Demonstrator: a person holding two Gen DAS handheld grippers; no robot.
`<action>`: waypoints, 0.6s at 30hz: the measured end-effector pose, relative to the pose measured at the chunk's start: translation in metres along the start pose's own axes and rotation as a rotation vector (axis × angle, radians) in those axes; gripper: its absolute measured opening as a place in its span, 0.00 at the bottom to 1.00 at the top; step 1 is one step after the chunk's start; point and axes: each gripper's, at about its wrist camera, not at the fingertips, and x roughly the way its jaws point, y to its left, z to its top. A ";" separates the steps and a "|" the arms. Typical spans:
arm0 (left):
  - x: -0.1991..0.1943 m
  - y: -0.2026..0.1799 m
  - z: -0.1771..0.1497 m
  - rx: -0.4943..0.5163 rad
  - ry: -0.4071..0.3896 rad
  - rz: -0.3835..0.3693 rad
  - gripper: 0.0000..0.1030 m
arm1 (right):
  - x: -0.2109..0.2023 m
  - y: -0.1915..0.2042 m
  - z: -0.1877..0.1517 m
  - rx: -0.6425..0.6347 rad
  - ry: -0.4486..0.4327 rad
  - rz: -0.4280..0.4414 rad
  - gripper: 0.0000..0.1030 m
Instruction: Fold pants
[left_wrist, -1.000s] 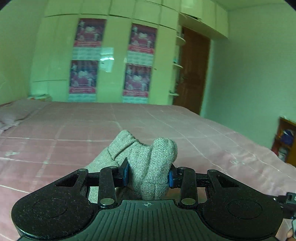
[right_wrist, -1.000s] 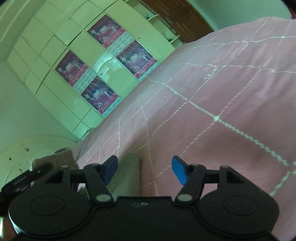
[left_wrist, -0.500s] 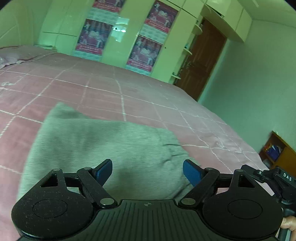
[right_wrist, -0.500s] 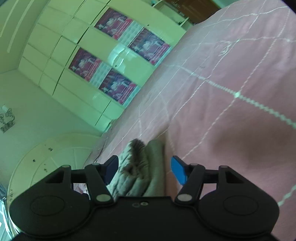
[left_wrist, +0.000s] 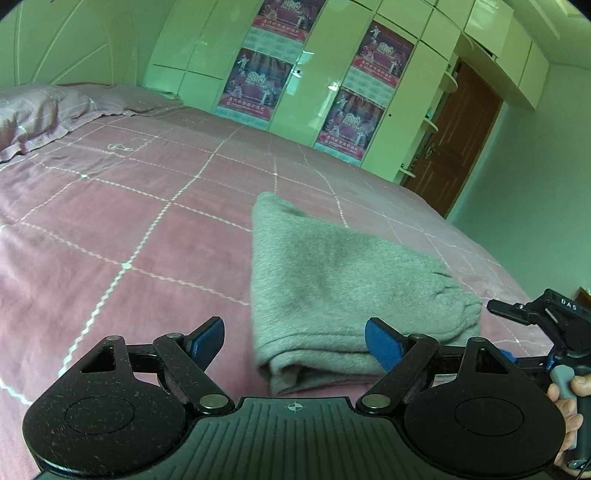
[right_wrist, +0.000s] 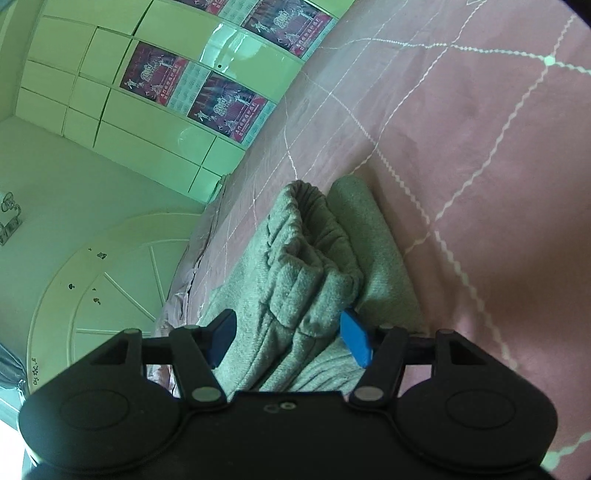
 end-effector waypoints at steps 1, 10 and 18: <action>0.001 0.006 -0.003 0.001 0.006 0.012 0.81 | 0.004 0.002 0.000 0.002 0.003 -0.005 0.54; 0.018 0.016 -0.007 0.121 0.099 0.037 0.81 | 0.028 0.025 0.003 0.015 -0.050 -0.142 0.67; 0.033 0.013 -0.012 0.152 0.101 0.072 0.82 | 0.003 -0.009 -0.011 0.207 -0.091 -0.072 0.44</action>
